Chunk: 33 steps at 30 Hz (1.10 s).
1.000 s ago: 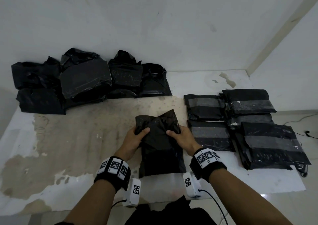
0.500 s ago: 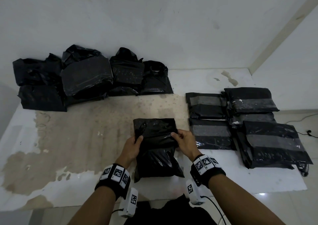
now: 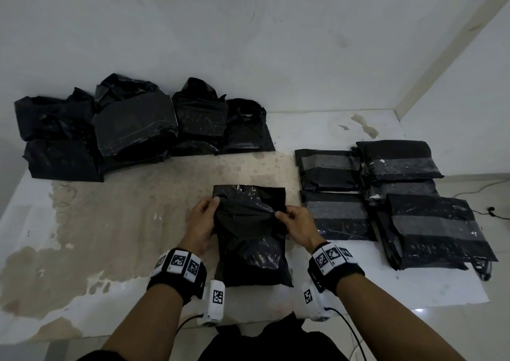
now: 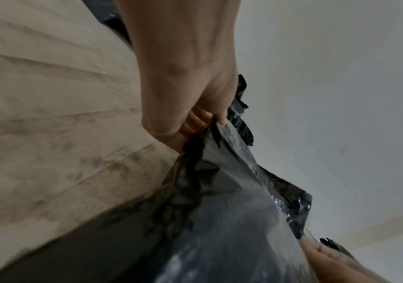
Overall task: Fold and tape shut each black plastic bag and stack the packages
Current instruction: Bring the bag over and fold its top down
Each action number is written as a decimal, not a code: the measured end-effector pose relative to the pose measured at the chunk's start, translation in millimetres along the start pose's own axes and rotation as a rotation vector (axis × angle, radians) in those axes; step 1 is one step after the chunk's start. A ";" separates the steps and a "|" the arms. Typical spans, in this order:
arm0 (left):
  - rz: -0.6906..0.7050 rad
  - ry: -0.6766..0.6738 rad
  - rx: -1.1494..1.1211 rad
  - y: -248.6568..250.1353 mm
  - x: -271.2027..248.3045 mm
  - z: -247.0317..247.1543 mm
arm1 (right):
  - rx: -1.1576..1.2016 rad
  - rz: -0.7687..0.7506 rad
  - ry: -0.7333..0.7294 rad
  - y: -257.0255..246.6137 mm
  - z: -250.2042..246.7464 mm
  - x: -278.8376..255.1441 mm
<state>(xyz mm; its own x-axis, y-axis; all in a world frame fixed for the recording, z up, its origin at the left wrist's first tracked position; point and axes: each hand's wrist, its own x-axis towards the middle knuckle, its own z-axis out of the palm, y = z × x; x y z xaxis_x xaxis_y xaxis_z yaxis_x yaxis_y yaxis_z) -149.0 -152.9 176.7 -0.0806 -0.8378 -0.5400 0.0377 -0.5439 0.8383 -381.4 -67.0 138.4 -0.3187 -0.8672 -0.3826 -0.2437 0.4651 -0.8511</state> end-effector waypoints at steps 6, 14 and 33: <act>0.039 0.004 0.154 -9.4 16.9 -13.3 | -0.025 -0.006 -0.034 -13.4 -6.7 2.8; 0.123 -0.041 0.349 -11.6 26.1 -22.8 | 0.058 -0.049 -0.076 -27.9 -9.1 15.3; 0.115 0.020 0.060 21.0 32.3 -8.4 | 0.153 -0.104 0.103 -42.6 -16.3 48.0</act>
<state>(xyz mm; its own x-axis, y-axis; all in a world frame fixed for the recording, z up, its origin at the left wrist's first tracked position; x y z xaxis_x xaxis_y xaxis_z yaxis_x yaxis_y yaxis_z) -142.5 -191.8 176.2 -0.0592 -0.8954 -0.4414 -0.0142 -0.4413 0.8972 -401.2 -125.5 162.2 -0.3933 -0.8826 -0.2574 -0.1413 0.3347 -0.9317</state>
